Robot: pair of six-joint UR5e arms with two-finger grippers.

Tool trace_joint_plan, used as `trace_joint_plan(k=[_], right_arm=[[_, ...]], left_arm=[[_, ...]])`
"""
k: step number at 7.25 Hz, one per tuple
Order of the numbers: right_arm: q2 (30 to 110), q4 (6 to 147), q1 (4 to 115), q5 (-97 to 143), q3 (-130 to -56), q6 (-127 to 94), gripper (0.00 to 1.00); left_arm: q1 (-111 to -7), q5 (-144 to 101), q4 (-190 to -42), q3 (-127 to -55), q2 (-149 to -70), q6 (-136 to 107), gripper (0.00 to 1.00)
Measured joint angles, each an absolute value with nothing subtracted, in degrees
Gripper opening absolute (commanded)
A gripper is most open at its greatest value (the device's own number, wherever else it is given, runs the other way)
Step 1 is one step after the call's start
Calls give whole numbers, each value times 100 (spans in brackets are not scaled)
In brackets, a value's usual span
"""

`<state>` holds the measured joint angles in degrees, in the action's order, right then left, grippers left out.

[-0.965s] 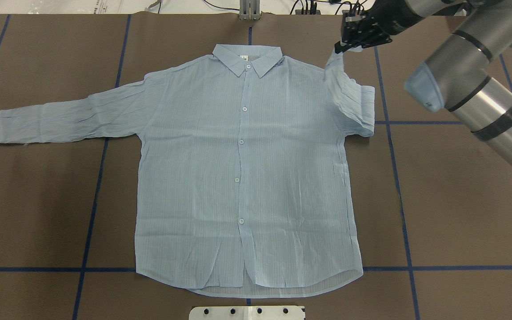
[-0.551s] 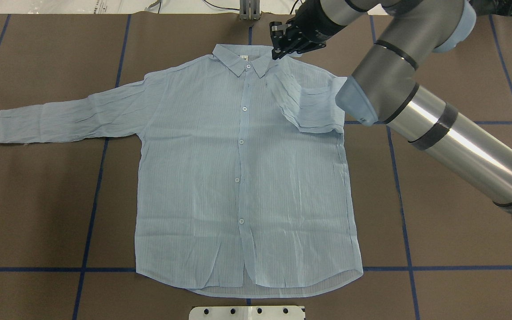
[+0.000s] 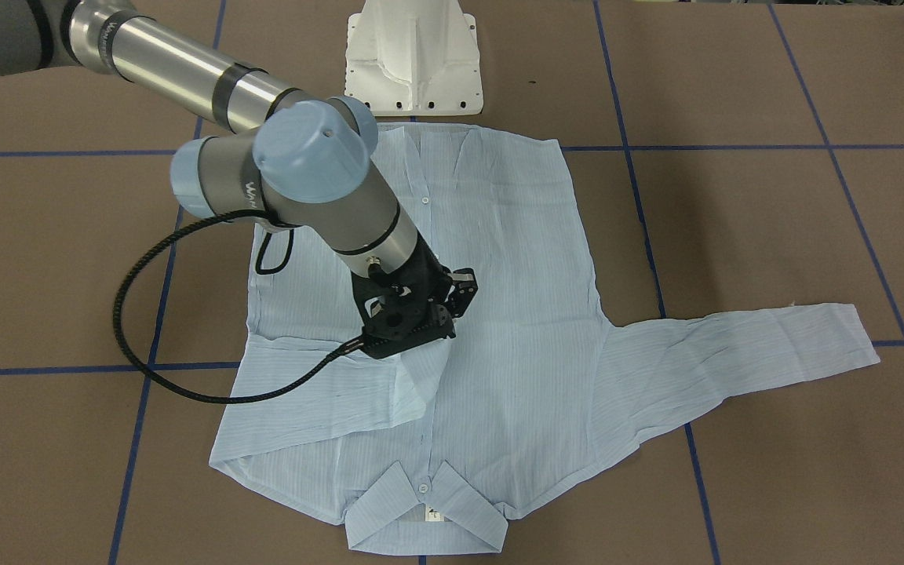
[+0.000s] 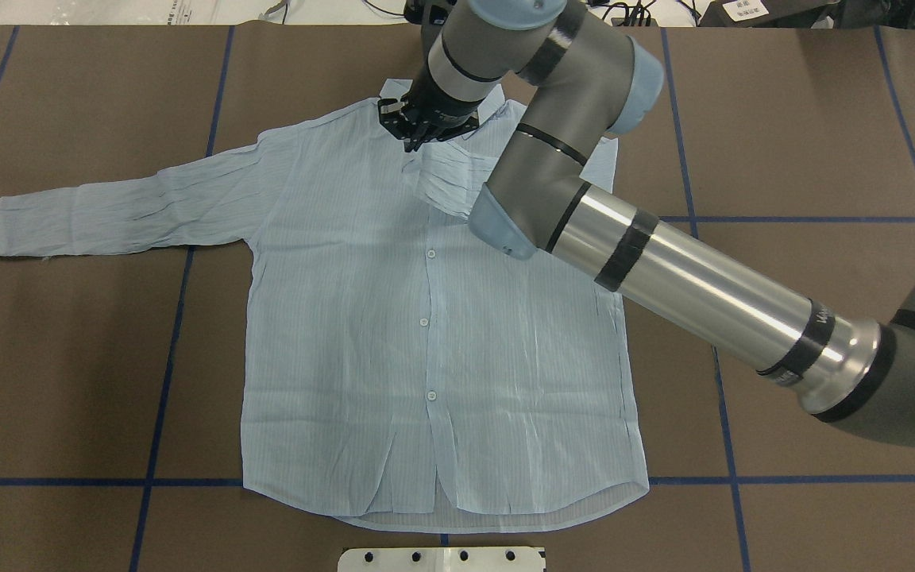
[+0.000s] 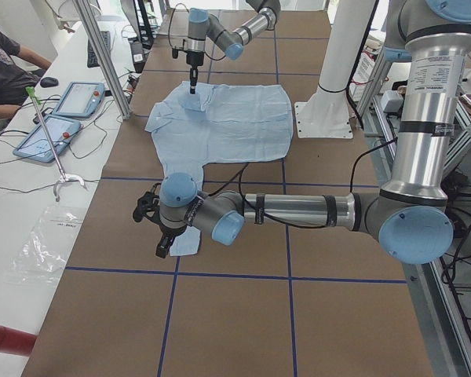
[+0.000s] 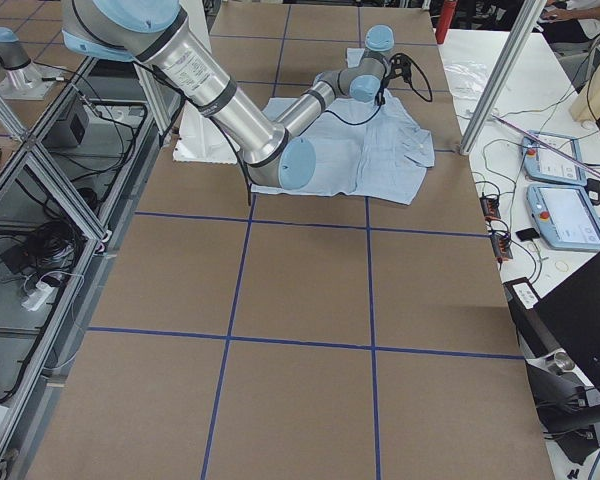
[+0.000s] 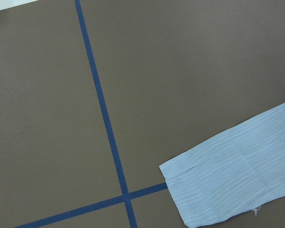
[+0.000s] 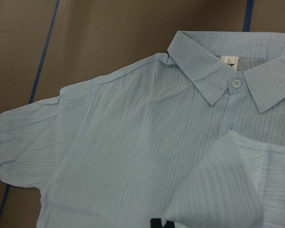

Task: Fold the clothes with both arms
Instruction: 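Lift the sleeve cuff with the right gripper and carry it across the shirt, then lay the sleeve across the chest below the collar with the right gripper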

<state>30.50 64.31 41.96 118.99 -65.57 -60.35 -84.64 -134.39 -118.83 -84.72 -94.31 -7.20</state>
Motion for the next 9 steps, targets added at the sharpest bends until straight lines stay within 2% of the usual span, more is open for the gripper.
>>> trace_joint_plan(k=[1,2,5,9], right_arm=[[2716,6418,4060,11778,-5995,-5966,0],[2461,6382,3966,11651,-5571,-5876,99],[2050,5749,3529,10436,-5076,-5798,100],[1958,5918,3355,10060,-5216,-6136,100]], left_arm=[[-8464,-13439,-11883,-8472,-9437,-715,99],[-8464,-13437,-11883,-8462,-9457,-711,99],[-8460,-13438,-11896,-8317,-9513,-707,99],[-8362,-13392,-12088,-8224,-9530,-1103,99]])
